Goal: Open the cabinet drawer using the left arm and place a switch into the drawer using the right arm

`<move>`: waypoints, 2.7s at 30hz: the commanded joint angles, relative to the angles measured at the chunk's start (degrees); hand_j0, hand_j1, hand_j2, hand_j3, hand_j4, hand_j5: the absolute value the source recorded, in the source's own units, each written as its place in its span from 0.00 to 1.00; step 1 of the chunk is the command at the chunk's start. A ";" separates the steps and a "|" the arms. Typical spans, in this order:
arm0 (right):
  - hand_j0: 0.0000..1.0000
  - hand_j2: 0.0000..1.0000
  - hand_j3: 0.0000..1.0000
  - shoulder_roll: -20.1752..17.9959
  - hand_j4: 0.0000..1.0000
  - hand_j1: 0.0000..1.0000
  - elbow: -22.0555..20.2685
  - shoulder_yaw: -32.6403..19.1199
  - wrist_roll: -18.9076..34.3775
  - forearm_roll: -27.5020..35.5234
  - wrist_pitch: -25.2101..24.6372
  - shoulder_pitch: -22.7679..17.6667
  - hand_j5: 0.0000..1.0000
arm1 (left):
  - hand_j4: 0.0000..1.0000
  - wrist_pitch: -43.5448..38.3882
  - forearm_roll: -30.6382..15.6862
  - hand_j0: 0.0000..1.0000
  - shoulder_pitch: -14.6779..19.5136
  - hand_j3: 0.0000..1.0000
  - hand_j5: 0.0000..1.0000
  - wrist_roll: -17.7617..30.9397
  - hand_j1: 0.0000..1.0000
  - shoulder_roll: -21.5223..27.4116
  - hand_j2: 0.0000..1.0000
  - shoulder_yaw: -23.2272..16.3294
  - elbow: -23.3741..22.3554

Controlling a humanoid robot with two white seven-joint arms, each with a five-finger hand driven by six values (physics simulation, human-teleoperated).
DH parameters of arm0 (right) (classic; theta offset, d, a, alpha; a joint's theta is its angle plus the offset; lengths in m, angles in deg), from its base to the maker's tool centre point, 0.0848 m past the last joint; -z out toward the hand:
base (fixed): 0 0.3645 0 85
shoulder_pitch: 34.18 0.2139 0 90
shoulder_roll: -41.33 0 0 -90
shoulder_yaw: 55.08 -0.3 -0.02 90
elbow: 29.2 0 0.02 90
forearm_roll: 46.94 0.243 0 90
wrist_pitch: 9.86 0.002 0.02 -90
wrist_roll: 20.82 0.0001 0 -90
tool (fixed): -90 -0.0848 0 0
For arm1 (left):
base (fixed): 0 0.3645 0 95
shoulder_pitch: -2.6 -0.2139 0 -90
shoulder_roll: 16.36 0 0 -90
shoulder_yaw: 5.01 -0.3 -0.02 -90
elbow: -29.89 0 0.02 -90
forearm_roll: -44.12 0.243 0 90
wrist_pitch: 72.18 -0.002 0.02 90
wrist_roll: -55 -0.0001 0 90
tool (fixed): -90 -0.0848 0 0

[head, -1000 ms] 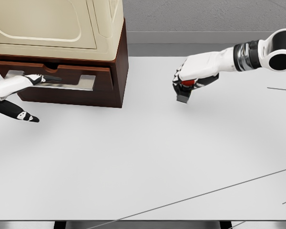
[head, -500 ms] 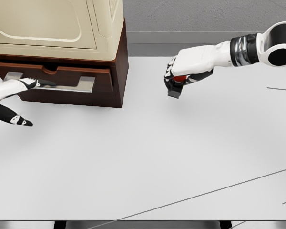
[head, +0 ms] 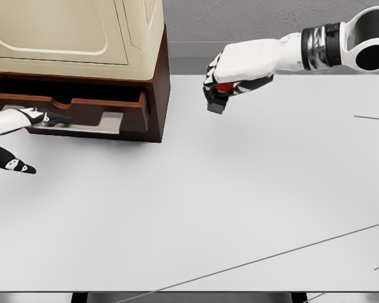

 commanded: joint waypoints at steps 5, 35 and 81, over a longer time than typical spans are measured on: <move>0.51 0.51 0.51 3.35 0.51 0.51 1.29 -0.46 0.07 0.82 -0.13 0.70 0.51 | 1.00 0.67 -1.72 1.00 -1.50 1.00 1.00 -0.07 1.00 2.21 1.00 -0.42 2.74; 0.51 0.51 0.51 8.62 0.51 0.51 2.35 -2.48 0.07 0.82 -0.13 1.49 0.51 | 1.00 0.67 -2.68 1.00 -6.07 1.00 1.00 -3.41 1.00 12.31 1.00 1.69 7.40; 0.51 0.51 0.51 10.65 0.51 0.51 -1.52 -4.24 -0.20 0.91 -0.13 1.67 0.51 | 1.00 0.67 -3.39 1.00 -9.94 1.00 1.00 -3.41 1.00 11.43 1.00 3.45 7.84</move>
